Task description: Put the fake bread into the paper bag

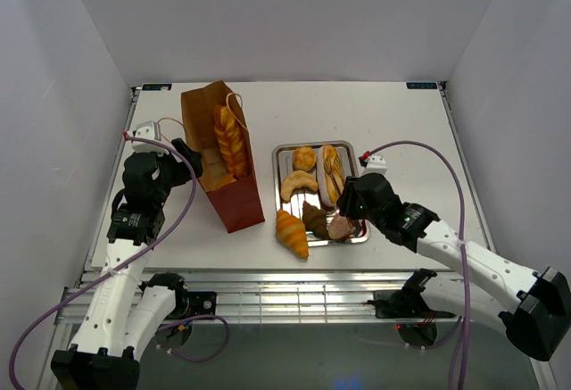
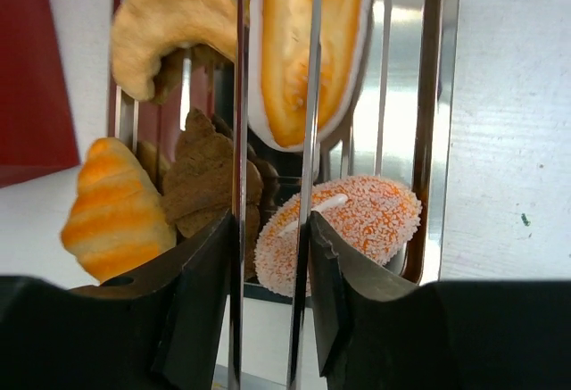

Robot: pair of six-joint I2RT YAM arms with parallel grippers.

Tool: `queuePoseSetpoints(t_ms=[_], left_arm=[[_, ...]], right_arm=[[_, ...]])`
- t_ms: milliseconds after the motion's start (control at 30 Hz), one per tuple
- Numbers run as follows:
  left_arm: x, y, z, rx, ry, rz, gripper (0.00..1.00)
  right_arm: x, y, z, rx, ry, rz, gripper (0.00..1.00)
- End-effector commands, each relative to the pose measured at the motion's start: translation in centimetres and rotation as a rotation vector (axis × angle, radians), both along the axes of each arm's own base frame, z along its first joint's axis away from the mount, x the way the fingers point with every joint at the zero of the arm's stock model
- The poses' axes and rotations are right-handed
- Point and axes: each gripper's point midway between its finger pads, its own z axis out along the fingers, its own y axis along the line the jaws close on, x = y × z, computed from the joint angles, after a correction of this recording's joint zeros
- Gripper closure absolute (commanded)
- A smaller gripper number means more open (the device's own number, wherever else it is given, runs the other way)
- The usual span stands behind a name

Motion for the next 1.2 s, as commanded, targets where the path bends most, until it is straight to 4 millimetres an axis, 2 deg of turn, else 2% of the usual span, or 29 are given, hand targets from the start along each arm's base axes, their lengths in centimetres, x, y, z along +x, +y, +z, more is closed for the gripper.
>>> queuePoseSetpoints(t_ms=[0, 100, 233, 267, 300, 400, 467, 867, 1167], left_arm=[[-0.1, -0.4, -0.2, -0.003, 0.005, -0.019, 0.14], [-0.1, -0.4, -0.3, -0.003, 0.008, -0.02, 0.14], [0.0, -0.4, -0.4, -0.005, 0.01, -0.021, 0.14], [0.0, -0.4, -0.4, -0.006, 0.01, -0.021, 0.14], [0.0, -0.5, -0.4, -0.006, 0.01, -0.023, 0.14], [0.0, -0.5, -0.4, -0.006, 0.01, -0.023, 0.14], [0.0, -0.5, -0.4, -0.006, 0.01, -0.024, 0.14], [-0.1, -0.5, -0.3, -0.006, 0.007, -0.024, 0.14], [-0.1, -0.6, -0.2, -0.008, 0.004, -0.028, 0.14]], right_arm=[[1.3, 0.0, 6.1, 0.071, -0.14, -0.02, 0.65], [1.2, -0.6, 7.9, 0.086, -0.183, -0.028, 0.66], [0.9, -0.8, 7.8, 0.087, -0.182, -0.031, 0.64], [0.9, -0.8, 7.5, 0.081, -0.173, -0.032, 0.63], [0.9, -0.8, 7.2, 0.076, -0.165, -0.033, 0.56], [1.0, -0.8, 5.9, 0.051, -0.13, -0.045, 0.44], [1.0, -0.8, 5.3, 0.044, -0.117, -0.052, 0.42], [1.0, -0.3, 1.1, 0.001, -0.034, -0.049, 0.39], [1.1, 0.9, -1.0, -0.001, 0.013, -0.019, 0.39]])
